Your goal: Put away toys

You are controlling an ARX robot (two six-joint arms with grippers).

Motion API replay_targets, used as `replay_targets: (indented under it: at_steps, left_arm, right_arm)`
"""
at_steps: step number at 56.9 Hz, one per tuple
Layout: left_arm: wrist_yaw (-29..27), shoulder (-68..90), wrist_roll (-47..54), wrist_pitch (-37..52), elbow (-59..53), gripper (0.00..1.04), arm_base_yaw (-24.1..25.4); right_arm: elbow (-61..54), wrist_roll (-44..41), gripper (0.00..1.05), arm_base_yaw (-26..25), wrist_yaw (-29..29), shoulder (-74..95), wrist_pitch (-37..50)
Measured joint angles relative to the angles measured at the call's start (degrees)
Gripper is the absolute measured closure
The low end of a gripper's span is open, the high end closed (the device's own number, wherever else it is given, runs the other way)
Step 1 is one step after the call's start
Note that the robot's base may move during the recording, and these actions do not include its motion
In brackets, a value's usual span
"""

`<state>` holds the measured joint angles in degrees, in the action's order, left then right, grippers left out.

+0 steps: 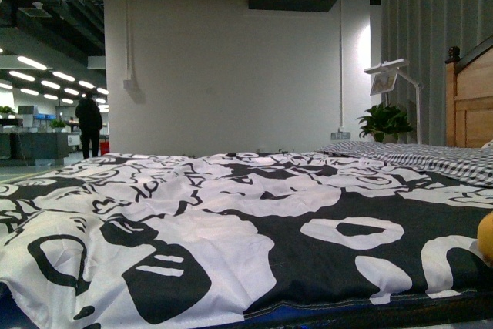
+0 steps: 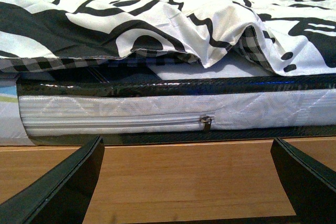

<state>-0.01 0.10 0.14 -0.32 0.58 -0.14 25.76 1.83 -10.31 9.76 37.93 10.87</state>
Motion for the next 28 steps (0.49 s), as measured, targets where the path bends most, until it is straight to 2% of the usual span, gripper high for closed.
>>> replay_targets:
  at_steps: [16, 19, 21, 28]
  left_arm:
    - [0.0, 0.0, 0.0, 0.0, 0.0, 0.06, 0.0]
    - [0.0, 0.0, 0.0, 0.0, 0.0, 0.06, 0.0]
    - [0.0, 0.0, 0.0, 0.0, 0.0, 0.06, 0.0]
    - [0.0, 0.0, 0.0, 0.0, 0.0, 0.06, 0.0]
  right_arm:
    - [-10.3, -1.2, 0.94, 3.9, -3.8, -7.2, 3.4]
    - [-12.5, -1.3, 0.94, 7.2, -8.3, -9.2, 3.7]
    - [-13.4, -1.3, 0.94, 8.7, -9.2, -10.0, 3.8]
    - [-16.1, -1.4, 0.94, 10.0, -9.4, -12.3, 3.9]
